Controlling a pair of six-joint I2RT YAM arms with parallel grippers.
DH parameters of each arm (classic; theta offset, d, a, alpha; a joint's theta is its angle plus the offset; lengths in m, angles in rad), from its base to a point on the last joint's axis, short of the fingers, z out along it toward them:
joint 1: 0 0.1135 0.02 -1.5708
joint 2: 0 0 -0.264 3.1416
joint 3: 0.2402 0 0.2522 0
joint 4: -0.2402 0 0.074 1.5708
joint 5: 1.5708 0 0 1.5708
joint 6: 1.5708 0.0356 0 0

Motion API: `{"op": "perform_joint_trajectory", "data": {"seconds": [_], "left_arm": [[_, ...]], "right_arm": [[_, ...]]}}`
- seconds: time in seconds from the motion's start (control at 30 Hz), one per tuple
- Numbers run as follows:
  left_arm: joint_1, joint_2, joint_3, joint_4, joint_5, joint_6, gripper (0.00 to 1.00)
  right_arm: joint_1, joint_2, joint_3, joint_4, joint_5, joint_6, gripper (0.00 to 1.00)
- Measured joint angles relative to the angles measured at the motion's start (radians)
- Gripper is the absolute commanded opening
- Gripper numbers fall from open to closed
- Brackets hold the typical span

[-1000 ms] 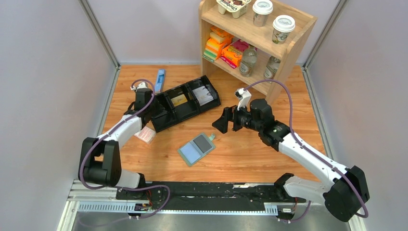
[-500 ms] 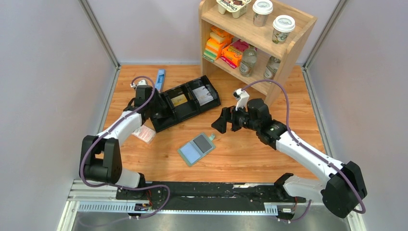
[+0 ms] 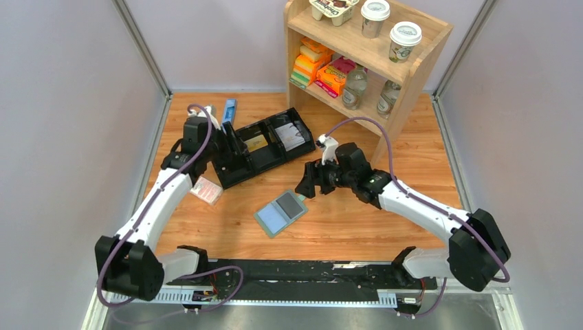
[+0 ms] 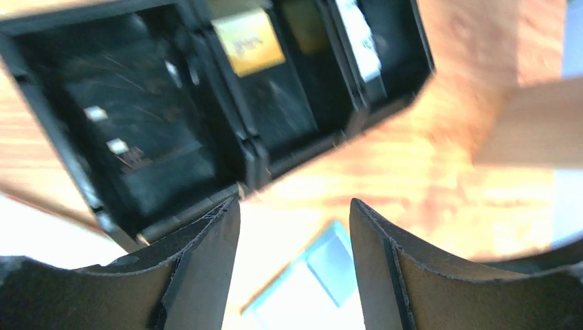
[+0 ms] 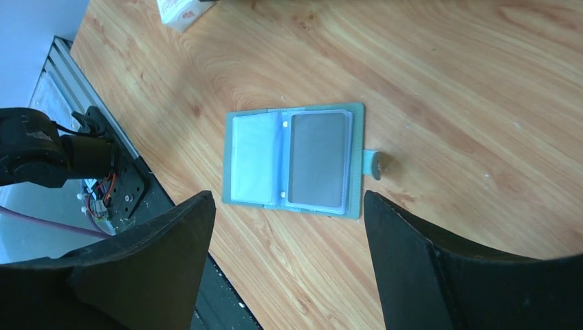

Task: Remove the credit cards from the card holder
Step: Remove the credit card from the card holder.

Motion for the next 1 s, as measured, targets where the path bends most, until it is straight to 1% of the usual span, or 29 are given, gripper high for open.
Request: {"op": "perform_joint_trajectory", "data": {"seconds": [0.1,0.23,0.3,0.43,0.57,0.73,0.77,0.9,1.0], "left_arm": [[-0.066,-0.074,-0.047,-0.030,0.065,-0.005,0.66],[-0.179,-0.157,-0.151,-0.087,0.138,-0.019,0.66],[-0.219,-0.171,-0.199,-0.113,0.174,-0.027,0.66],[-0.256,-0.169,-0.274,-0.136,0.212,-0.039,0.66],[-0.284,-0.125,-0.312,-0.154,0.231,-0.041,0.66],[-0.324,-0.042,-0.322,-0.158,0.224,-0.039,0.65],[-0.329,-0.029,-0.324,-0.156,0.222,-0.038,0.63],[-0.343,0.034,-0.330,-0.150,0.212,-0.033,0.57],[-0.346,0.078,-0.330,-0.141,0.211,-0.030,0.51]], "right_arm": [[0.042,0.039,0.032,-0.016,0.021,-0.018,0.78],[0.112,0.101,0.082,-0.036,0.086,-0.045,0.74],[0.150,0.143,0.109,-0.056,0.126,-0.057,0.72],[0.204,0.238,0.176,-0.107,0.206,-0.071,0.69],[0.235,0.336,0.235,-0.150,0.272,-0.074,0.68],[0.250,0.416,0.266,-0.191,0.311,-0.074,0.68],[0.253,0.424,0.267,-0.196,0.314,-0.074,0.68],[0.260,0.468,0.286,-0.217,0.323,-0.074,0.67],[0.261,0.492,0.296,-0.218,0.325,-0.074,0.67]]}}
